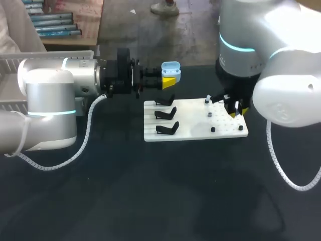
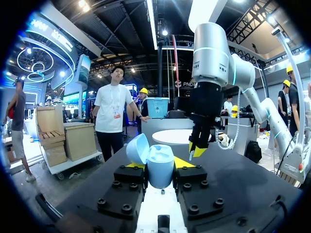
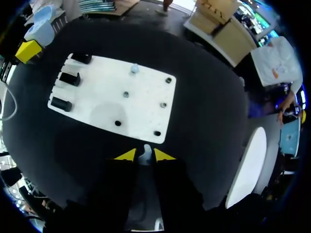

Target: Pick up each earbud case from the left stands, insert the matching earbuds, close the lid, and place the case in the box.

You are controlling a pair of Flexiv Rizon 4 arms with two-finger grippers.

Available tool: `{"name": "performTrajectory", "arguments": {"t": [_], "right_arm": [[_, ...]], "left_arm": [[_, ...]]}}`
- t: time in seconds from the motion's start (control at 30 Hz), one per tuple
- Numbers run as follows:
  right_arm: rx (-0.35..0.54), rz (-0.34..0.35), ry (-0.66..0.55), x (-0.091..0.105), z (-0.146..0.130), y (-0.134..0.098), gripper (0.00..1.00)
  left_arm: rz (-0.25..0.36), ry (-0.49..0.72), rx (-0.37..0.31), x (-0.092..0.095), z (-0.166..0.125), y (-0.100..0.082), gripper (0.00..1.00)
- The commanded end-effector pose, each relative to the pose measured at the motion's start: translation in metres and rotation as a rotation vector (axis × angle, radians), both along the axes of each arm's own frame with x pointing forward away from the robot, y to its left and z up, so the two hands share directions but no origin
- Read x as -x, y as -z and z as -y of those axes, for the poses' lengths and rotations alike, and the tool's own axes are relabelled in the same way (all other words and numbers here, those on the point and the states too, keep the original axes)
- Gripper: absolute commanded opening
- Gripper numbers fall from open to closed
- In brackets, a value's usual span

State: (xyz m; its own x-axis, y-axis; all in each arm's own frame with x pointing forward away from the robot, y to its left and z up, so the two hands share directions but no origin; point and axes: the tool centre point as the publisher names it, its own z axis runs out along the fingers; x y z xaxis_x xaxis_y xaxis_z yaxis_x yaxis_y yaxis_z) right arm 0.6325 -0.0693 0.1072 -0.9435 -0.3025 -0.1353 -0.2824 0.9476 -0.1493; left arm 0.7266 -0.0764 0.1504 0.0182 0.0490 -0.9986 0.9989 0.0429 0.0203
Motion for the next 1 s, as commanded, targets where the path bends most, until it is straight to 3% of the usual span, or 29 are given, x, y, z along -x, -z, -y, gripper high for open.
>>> {"name": "performTrajectory", "arguments": {"t": [0.03, 0.43, 0.9, 0.93, 0.97, 1.0], "right_arm": [[-0.007, -0.011, 0.004, 0.003, -0.010, -0.024, 0.00], [-0.041, 0.003, -0.002, 0.012, -0.040, -0.073, 0.00], [-0.041, 0.003, -0.002, 0.012, -0.040, -0.073, 0.00], [-0.004, -0.018, 0.105, 0.009, -0.042, -0.071, 0.00], [-0.040, 0.020, 0.141, 0.007, -0.046, -0.072, 0.00], [-0.056, 0.016, 0.230, 0.005, -0.046, -0.074, 0.00]], "left_arm": [[0.005, -0.008, 0.005, 0.002, 0.000, 0.001, 0.00], [0.005, -0.008, 0.005, 0.002, 0.000, 0.001, 0.00], [0.005, -0.008, 0.005, 0.002, 0.000, 0.001, 0.00], [0.005, -0.008, 0.005, 0.002, 0.000, 0.001, 0.00], [0.005, -0.008, 0.005, 0.002, 0.000, 0.001, 0.00], [0.005, -0.008, 0.005, 0.002, 0.000, 0.001, 0.00]]}}
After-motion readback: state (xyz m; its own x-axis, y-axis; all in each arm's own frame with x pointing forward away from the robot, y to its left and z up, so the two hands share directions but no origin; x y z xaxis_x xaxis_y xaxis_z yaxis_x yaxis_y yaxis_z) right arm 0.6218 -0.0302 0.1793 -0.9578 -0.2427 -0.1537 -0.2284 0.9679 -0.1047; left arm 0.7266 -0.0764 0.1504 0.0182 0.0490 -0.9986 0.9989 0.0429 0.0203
